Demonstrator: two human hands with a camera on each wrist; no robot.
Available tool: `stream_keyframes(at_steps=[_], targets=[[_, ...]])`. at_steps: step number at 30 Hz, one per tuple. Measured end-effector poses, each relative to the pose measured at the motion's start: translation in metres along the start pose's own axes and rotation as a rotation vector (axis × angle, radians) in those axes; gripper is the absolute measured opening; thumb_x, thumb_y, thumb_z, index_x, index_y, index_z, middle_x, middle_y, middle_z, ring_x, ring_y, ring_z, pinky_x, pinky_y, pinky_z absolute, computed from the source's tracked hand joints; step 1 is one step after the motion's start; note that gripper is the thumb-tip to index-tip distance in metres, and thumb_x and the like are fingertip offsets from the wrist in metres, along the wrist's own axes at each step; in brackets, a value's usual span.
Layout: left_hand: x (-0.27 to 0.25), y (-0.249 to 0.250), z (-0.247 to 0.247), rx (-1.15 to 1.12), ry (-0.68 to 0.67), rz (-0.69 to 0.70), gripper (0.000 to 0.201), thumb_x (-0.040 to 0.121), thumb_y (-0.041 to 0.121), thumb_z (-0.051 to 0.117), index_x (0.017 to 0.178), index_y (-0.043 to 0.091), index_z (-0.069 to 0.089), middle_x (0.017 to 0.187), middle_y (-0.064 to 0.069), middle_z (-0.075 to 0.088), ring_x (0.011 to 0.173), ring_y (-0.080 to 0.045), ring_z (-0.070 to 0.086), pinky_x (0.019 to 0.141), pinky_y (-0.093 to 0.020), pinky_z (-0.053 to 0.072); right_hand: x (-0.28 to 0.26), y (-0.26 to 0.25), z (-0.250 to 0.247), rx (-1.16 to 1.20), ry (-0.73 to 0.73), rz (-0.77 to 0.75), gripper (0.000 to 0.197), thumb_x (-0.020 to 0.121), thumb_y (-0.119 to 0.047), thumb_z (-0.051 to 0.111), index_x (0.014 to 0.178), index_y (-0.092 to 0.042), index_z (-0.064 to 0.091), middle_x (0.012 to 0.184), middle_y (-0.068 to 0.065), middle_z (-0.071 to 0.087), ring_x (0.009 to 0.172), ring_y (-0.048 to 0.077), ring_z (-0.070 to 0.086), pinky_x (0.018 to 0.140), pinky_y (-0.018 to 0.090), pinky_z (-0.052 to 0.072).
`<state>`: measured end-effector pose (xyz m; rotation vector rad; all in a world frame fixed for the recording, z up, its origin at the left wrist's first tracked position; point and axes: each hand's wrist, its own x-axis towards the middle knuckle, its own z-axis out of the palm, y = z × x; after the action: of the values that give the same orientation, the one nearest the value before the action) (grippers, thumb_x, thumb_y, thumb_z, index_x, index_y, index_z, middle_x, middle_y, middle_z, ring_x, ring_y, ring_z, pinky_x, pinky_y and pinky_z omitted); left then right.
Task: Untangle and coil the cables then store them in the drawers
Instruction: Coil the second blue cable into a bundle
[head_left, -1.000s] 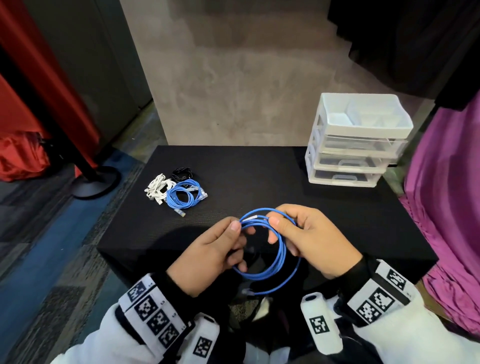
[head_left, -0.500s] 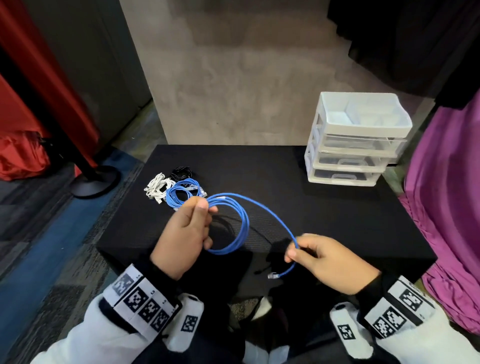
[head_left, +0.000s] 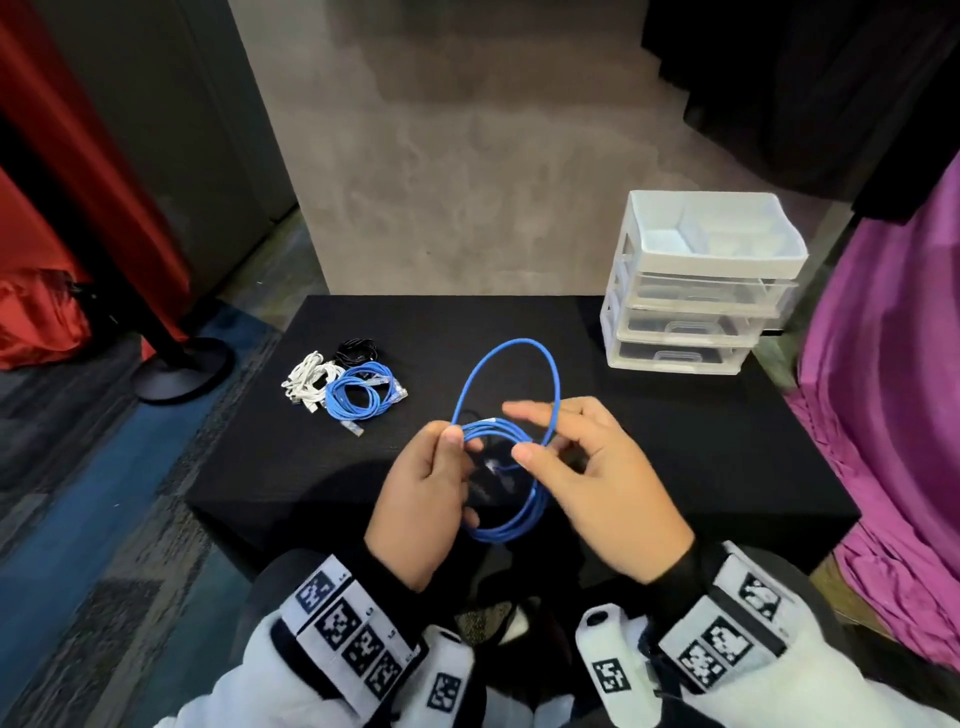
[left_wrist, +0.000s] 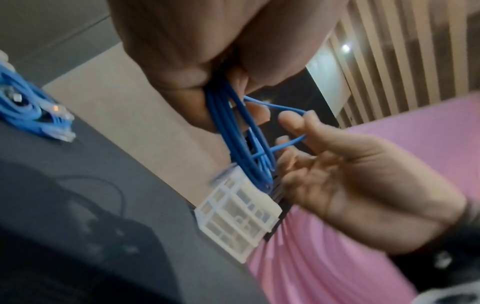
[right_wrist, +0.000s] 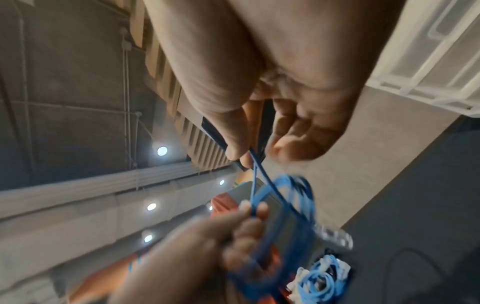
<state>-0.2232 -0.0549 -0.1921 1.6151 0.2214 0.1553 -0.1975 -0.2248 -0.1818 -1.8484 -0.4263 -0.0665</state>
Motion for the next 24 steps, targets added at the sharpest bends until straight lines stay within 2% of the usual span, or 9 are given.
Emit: stream_keyframes(at_steps=[2, 3, 5, 9, 11, 14, 18, 21, 24], targets=[[-0.008, 0.01, 0.005, -0.169, -0.053, -0.094, 0.031, 0.11, 0.022, 0.036, 0.091, 0.01, 0.056, 0.054, 0.012, 0.039, 0.043, -0.002, 0.031, 0.041, -0.021, 0.037, -0.005, 0.006, 0.009, -0.025, -0.001, -0.008, 0.044, 0.098, -0.016, 0.068, 0.136, -0.039, 0.064, 0.115, -0.01, 0.063, 0.097, 0.003, 0.063, 0.093, 0.012, 0.043], [-0.01, 0.013, 0.006, -0.223, -0.082, -0.117, 0.03, 0.11, 0.023, 0.036, 0.091, 0.011, 0.056, 0.055, 0.01, 0.036, 0.044, -0.002, 0.029, 0.042, -0.021, 0.036, -0.006, 0.006, 0.012, 0.06, -0.026, 0.031, 0.045, 0.1, -0.016, 0.064, 0.138, -0.04, 0.061, 0.113, -0.009, 0.068, 0.091, 0.003, 0.064, 0.089, 0.015, 0.046], [-0.013, 0.017, 0.006, -0.316, -0.126, -0.162, 0.03, 0.11, 0.023, 0.036, 0.093, 0.01, 0.056, 0.056, 0.009, 0.037, 0.044, -0.002, 0.028, 0.042, -0.02, 0.034, -0.009, 0.005, 0.018, 0.334, -0.089, 0.146, 0.041, 0.104, -0.012, 0.057, 0.137, -0.035, 0.06, 0.1, -0.004, 0.072, 0.07, 0.013, 0.058, 0.072, 0.024, 0.051], [-0.01, 0.016, -0.001, -0.519, -0.19, -0.288, 0.029, 0.109, 0.026, 0.038, 0.093, 0.01, 0.056, 0.06, 0.005, 0.032, 0.045, -0.004, 0.026, 0.039, -0.018, 0.033, -0.012, 0.007, 0.018, 0.574, -0.162, 0.223, 0.029, 0.101, -0.03, 0.056, 0.128, -0.02, 0.064, 0.078, 0.009, 0.062, 0.067, 0.017, 0.055, 0.063, 0.027, 0.049], [-0.004, 0.017, -0.01, -0.624, -0.214, -0.356, 0.028, 0.108, 0.027, 0.039, 0.092, 0.011, 0.056, 0.062, 0.006, 0.029, 0.046, -0.003, 0.025, 0.037, -0.015, 0.033, -0.013, 0.012, 0.009, 0.502, -0.281, 0.196, 0.036, 0.097, -0.041, 0.056, 0.118, -0.015, 0.069, 0.076, 0.007, 0.058, 0.064, 0.018, 0.051, 0.06, 0.025, 0.046], [0.013, 0.024, -0.039, -0.758, -0.186, -0.361, 0.024, 0.105, 0.027, 0.042, 0.091, 0.012, 0.055, 0.062, 0.008, 0.026, 0.043, -0.001, 0.027, 0.037, -0.011, 0.032, -0.011, 0.027, -0.019, 0.211, -0.297, 0.145, 0.023, 0.101, -0.031, 0.062, 0.091, -0.014, 0.074, 0.069, 0.004, 0.054, 0.058, 0.012, 0.043, 0.055, 0.023, 0.035], [0.031, 0.021, -0.063, -0.514, -0.041, -0.276, 0.027, 0.108, 0.024, 0.042, 0.095, 0.006, 0.057, 0.056, 0.009, 0.031, 0.043, -0.002, 0.027, 0.037, -0.014, 0.031, -0.006, 0.049, -0.049, 0.227, -0.033, 0.334, 0.031, 0.101, -0.024, 0.061, 0.076, -0.009, 0.071, 0.059, 0.008, 0.045, 0.05, 0.014, 0.026, 0.049, 0.027, 0.015], [0.035, 0.002, -0.049, -0.209, 0.081, -0.123, 0.03, 0.111, 0.025, 0.037, 0.095, 0.009, 0.057, 0.055, 0.01, 0.036, 0.04, -0.001, 0.033, 0.041, -0.018, 0.035, -0.003, 0.049, -0.044, 0.269, -0.03, 0.376, 0.031, 0.104, -0.023, 0.056, 0.085, -0.003, 0.07, 0.064, 0.013, 0.057, 0.046, 0.017, 0.032, 0.048, 0.029, 0.021], [0.042, -0.014, -0.039, -0.032, 0.162, 0.015, 0.032, 0.111, 0.026, 0.036, 0.091, 0.013, 0.058, 0.065, 0.005, 0.04, 0.047, -0.003, 0.039, 0.045, -0.024, 0.042, -0.001, 0.039, -0.032, 0.51, 0.017, 0.439, 0.023, 0.105, -0.014, 0.049, 0.096, 0.001, 0.063, 0.073, 0.016, 0.064, 0.045, 0.019, 0.042, 0.049, 0.029, 0.033]])
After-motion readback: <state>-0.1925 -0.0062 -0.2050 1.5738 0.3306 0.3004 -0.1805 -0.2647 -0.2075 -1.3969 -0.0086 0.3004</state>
